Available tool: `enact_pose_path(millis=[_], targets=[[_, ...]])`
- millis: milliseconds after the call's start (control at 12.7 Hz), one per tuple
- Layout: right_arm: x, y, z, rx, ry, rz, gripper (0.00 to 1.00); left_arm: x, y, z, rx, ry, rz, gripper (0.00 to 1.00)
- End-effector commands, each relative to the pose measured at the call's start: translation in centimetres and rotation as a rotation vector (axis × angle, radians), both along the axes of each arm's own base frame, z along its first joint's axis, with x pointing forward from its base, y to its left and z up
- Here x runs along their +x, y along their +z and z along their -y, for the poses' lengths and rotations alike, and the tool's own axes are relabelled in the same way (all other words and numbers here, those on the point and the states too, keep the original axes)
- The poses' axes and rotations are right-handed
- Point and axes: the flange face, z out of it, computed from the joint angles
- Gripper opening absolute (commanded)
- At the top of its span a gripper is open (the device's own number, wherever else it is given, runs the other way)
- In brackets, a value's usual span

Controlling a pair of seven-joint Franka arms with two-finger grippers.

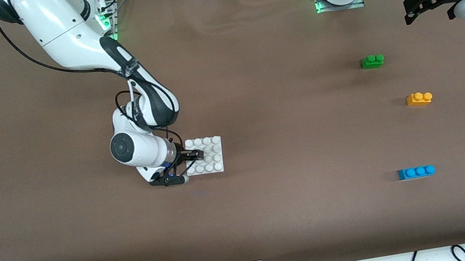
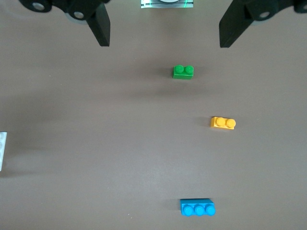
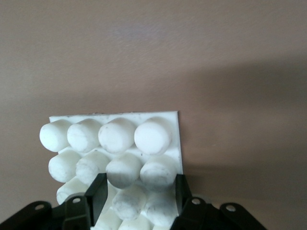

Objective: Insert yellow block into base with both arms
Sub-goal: 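Keep sliding the base plate with the right gripper toward the bricks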

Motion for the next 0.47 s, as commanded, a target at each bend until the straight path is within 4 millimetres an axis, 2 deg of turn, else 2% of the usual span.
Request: enact_pose_path(millis=[0, 158, 394], targets=[[-0.2, -1.3, -2.8, 0.020, -0.024, -0.016, 0.63, -0.1, 0.8, 0.1, -0.013, 0.006, 0.001, 1.00], [-0.4, -1.3, -3.4, 0.021, -0.015, -0.013, 0.63, 0.0, 0.7, 0.1, -0.013, 0.008, -0.001, 1.00], [-1.0, -1.3, -5.6, 0.026, 0.015, -0.005, 0.64, 0.0, 0.7, 0.1, -0.013, 0.008, 0.001, 1.00]])
